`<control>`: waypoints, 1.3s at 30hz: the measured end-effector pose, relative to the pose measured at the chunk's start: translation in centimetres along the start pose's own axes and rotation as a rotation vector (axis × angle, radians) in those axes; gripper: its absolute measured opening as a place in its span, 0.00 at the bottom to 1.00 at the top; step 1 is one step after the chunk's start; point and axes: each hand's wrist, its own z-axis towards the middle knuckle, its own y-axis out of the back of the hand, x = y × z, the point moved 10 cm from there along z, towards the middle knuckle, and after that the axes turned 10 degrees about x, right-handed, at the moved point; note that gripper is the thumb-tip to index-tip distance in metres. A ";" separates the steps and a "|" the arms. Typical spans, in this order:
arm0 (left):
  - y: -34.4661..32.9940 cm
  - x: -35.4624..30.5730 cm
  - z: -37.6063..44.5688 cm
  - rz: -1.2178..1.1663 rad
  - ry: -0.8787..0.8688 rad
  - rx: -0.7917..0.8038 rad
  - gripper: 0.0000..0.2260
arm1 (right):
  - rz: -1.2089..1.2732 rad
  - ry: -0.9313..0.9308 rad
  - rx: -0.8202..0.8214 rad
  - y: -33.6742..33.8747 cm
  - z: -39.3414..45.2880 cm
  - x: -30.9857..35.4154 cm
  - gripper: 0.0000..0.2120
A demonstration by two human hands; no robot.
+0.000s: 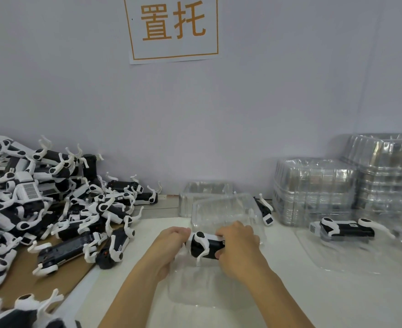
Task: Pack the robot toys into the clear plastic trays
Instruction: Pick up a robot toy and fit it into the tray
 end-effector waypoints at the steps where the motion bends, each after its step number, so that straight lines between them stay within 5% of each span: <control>1: 0.1 -0.1 -0.1 0.041 -0.007 -0.024 0.07 | -0.011 -0.003 0.002 -0.1 0.0 0.0 0.08; 5: 0.1 -0.7 -0.4 0.179 -0.059 -0.114 0.08 | -0.029 -0.020 0.016 -0.4 0.1 -0.2 0.11; 12: -0.5 0.4 -0.5 0.058 0.022 0.013 0.11 | -0.014 -0.028 0.026 -0.2 -0.1 -0.2 0.10; 20: -0.5 -0.2 -0.8 0.135 -0.012 -0.024 0.08 | -0.013 -0.031 0.031 -0.2 -0.2 -0.3 0.11; 25: -0.9 -0.4 -0.9 0.200 -0.036 0.028 0.21 | 0.004 -0.034 0.054 -0.2 -0.2 -0.3 0.15; 32: -0.6 -0.9 -1.0 0.252 -0.072 -0.004 0.17 | 0.155 -0.014 0.137 1.4 -0.4 -2.2 0.21; 39: -0.8 -1.3 -1.3 0.316 -0.090 0.019 0.21 | 0.144 -0.127 0.116 2.1 -0.6 -4.7 0.16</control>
